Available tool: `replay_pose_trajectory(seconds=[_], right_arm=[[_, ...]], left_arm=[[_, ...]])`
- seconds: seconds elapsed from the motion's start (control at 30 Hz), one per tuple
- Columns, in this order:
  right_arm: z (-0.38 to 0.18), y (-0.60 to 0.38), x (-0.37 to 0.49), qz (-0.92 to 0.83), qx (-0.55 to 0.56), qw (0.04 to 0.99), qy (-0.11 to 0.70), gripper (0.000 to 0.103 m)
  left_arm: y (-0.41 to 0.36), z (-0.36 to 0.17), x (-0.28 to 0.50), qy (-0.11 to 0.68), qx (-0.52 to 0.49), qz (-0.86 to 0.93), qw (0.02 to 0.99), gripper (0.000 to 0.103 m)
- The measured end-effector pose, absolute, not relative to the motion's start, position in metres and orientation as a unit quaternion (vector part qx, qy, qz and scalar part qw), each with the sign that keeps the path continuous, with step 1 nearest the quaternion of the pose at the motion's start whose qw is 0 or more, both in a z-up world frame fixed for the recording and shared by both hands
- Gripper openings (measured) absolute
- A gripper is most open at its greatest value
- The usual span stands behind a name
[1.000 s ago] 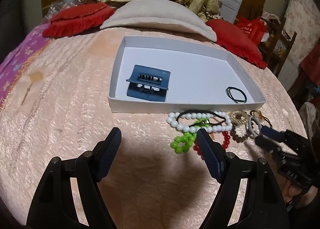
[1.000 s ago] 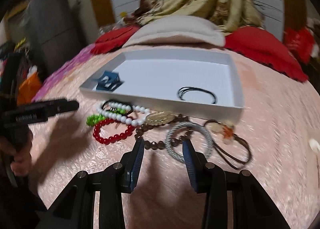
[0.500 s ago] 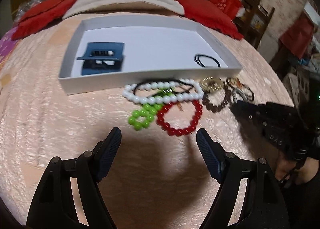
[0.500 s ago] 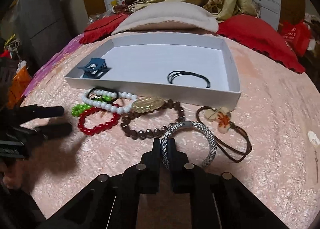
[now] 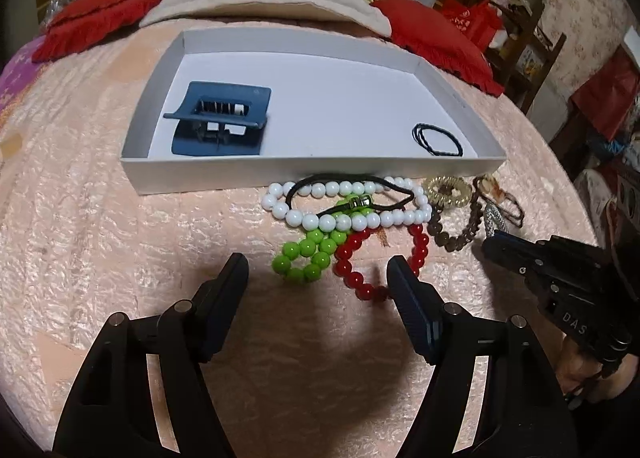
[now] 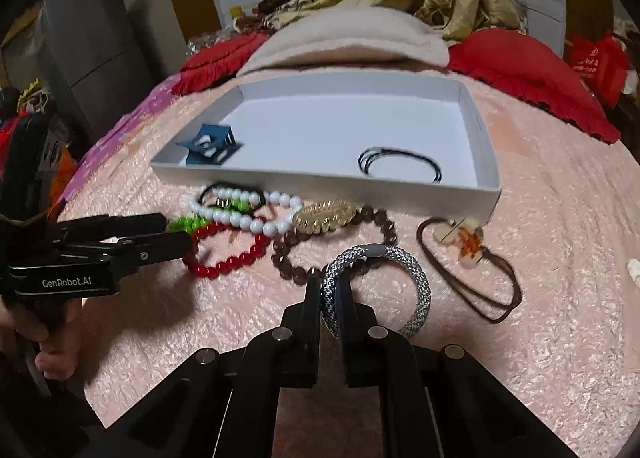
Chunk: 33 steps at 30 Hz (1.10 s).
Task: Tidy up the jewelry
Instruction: 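Grasp the red bead bracelet with the left gripper while the right grasps the grey braided bangle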
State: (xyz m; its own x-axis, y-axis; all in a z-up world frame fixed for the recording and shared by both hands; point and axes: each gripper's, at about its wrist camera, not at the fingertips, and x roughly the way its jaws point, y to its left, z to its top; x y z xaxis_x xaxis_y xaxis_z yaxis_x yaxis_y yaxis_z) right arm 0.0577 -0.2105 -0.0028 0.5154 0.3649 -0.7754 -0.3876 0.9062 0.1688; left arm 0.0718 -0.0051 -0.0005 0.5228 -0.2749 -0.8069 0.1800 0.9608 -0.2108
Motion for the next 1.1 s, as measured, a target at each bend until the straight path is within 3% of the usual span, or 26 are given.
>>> replay_pose_trajectory(seconds=[0.27, 1.1], right_arm=[[-0.01, -0.209, 0.059, 0.213, -0.014, 0.865, 0.454, 0.007], [-0.01, -0.207, 0.059, 0.213, -0.016, 0.865, 0.454, 0.007]], left_arm=[[-0.019, 0.007, 0.061, 0.462, -0.024, -0.153, 0.873, 0.036], [-0.027, -0.001, 0.074, 0.473, -0.057, -0.154, 0.866, 0.035]])
